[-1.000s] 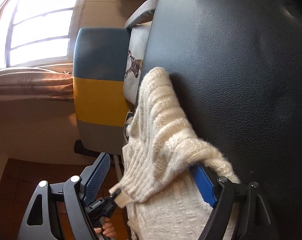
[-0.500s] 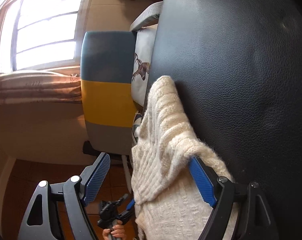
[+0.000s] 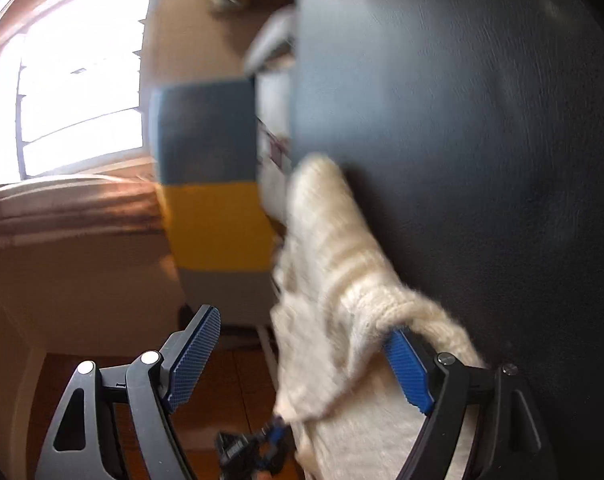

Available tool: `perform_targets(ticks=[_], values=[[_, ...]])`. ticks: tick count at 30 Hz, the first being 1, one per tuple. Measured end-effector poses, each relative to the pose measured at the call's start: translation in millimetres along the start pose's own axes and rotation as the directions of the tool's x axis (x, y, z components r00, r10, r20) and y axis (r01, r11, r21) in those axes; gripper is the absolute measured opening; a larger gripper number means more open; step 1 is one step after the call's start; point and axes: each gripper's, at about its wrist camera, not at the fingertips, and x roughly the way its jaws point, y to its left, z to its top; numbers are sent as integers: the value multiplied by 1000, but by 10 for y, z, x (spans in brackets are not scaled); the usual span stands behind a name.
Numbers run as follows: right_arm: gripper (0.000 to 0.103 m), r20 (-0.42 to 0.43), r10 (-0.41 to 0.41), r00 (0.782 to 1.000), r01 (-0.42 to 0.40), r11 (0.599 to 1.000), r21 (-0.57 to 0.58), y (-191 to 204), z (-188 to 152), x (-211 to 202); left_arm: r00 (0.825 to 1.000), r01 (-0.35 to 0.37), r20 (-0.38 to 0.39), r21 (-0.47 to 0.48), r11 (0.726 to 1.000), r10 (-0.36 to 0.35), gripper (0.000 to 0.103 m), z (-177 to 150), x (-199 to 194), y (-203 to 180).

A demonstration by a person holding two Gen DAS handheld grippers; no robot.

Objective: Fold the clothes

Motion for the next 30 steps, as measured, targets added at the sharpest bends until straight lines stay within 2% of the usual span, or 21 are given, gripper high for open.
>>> perform_targets(ticks=[2,4,5,6,7,9,11,13,15,16,17,19,21,22,25,27,30], values=[[83,-8,-20,1000,20,1000,12,-41,-14,-12,999,31,13,-16,999,-31,13,-16,-115,-3],[83,-14,-84,996,84,996,10,-120,-40,-32,999,-36,19,-11,999,36,13,-29,-152,46],[77,-4,-108,994,108,994,10,-162,-51,-63,996,-90,14,3,996,90,13,-25,-128,82],[75,-3,-111,994,111,994,18,-190,-56,-92,990,-144,-1,7,990,144,14,-17,-76,126],[74,-9,-109,994,109,994,25,-200,-61,-113,987,-161,-18,-4,987,160,15,-12,-42,171],[74,-25,-131,991,131,991,-2,-136,-60,-160,991,-134,-28,-39,990,133,19,-7,-76,214],[75,-37,-191,981,185,976,-113,47,-59,-221,988,-151,-30,-64,986,149,25,9,-154,199],[75,-17,-290,957,271,914,-302,299,-87,-236,976,-216,-2,-44,975,216,32,30,-253,137],[72,18,-379,925,343,813,-471,521,-123,-219,963,-268,39,-21,963,268,32,29,-350,59],[61,30,-421,907,370,758,-538,586,-143,-177,963,-262,64,-1,965,262,32,18,-379,-8],[55,50,-464,884,399,696,-596,634,-171,-116,966,-246,85,27,969,243,32,6,-384,-117],[50,66,-539,840,433,593,-679,642,-220,38,974,-204,115,89,975,194,33,-22,-364,-362],[50,75,-602,795,458,514,-725,549,-251,134,990,-129,83,190,973,115,33,-90,-132,-771],[50,65,-616,785,459,507,-730,503,-247,178,994,-101,58,245,964,89,33,-135,16,-994],[50,-46,-593,804,400,598,-695,337,-181,218,997,-56,-23,415,908,72,33,-316,548,-1680],[50,-89,-571,816,371,636,-677,268,-150,197,995,-22,-75,498,867,68,33,-404,898,-2072],[56,-137,-528,838,310,668,-677,238,-129,161,986,20,-146,594,804,84,45,-500,1432,-2605]])
